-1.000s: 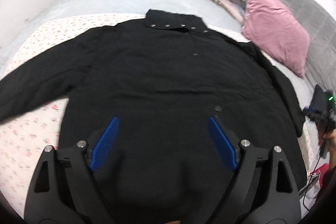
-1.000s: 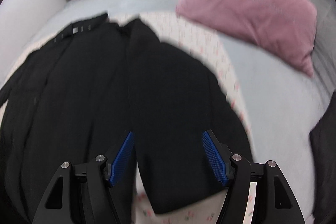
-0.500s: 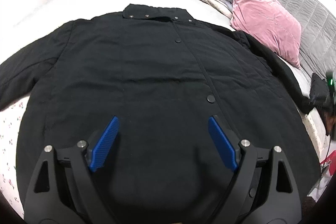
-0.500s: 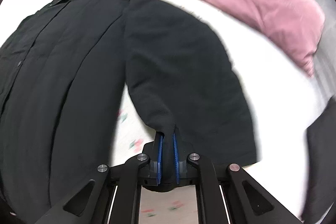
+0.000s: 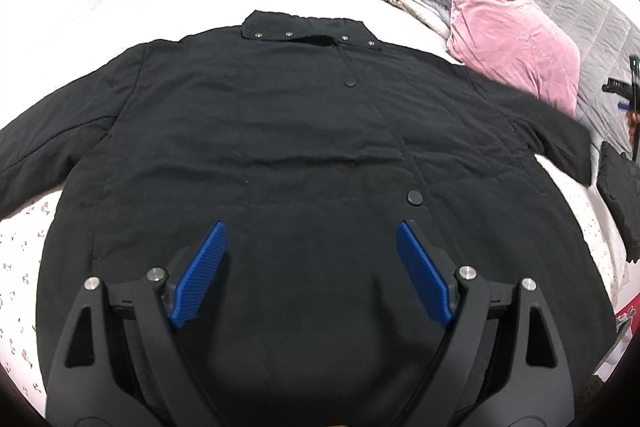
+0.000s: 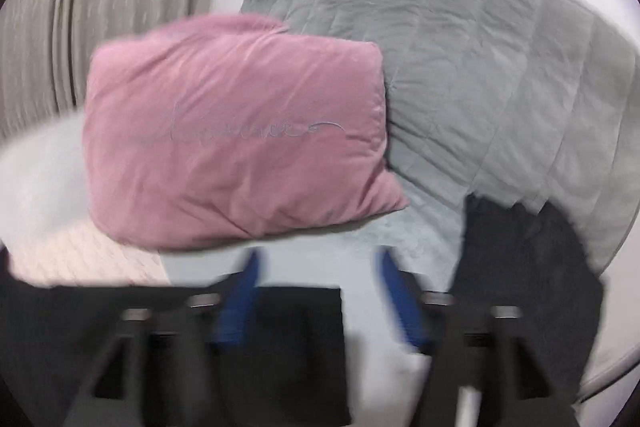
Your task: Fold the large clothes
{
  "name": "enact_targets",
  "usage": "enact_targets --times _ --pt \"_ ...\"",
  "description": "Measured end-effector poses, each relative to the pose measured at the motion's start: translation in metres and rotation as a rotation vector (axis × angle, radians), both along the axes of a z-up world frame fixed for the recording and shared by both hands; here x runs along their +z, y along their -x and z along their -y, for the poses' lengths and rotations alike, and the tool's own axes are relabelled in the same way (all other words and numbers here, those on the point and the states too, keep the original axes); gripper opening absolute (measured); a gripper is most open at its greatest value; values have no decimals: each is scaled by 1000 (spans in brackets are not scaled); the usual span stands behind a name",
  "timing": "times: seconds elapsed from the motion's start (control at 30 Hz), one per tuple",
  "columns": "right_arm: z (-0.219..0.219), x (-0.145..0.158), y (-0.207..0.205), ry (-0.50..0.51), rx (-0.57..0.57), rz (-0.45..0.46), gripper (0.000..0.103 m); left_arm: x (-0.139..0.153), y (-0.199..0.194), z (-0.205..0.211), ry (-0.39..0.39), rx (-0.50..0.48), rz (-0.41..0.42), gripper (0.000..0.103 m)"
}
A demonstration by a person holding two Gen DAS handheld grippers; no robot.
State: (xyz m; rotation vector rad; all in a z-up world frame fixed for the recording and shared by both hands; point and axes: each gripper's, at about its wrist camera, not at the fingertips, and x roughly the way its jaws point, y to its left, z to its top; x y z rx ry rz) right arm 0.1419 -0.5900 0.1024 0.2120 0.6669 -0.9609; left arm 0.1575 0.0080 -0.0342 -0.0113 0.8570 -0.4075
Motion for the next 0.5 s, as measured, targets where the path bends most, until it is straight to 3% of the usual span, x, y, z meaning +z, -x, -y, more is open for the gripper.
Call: enact_targets --times 0.07,0.17,0.33,0.43,0.47,0.5 --pt "6 -14 9 -73 35 31 80 1 -1 -2 23 -5 -12 87" --pt "14 -47 23 -176 35 0 80 -1 -1 -2 42 -10 -33 87" --pt "28 -125 68 -422 -79 69 80 -6 -2 2 16 -5 -25 87" --pt "31 -172 78 -528 -186 53 79 -14 -4 4 11 8 -29 87" --pt "31 -182 79 -547 -203 52 76 -17 -5 5 9 9 -33 87" --pt "29 -187 79 -519 -208 58 57 -20 -6 7 5 10 -38 87"
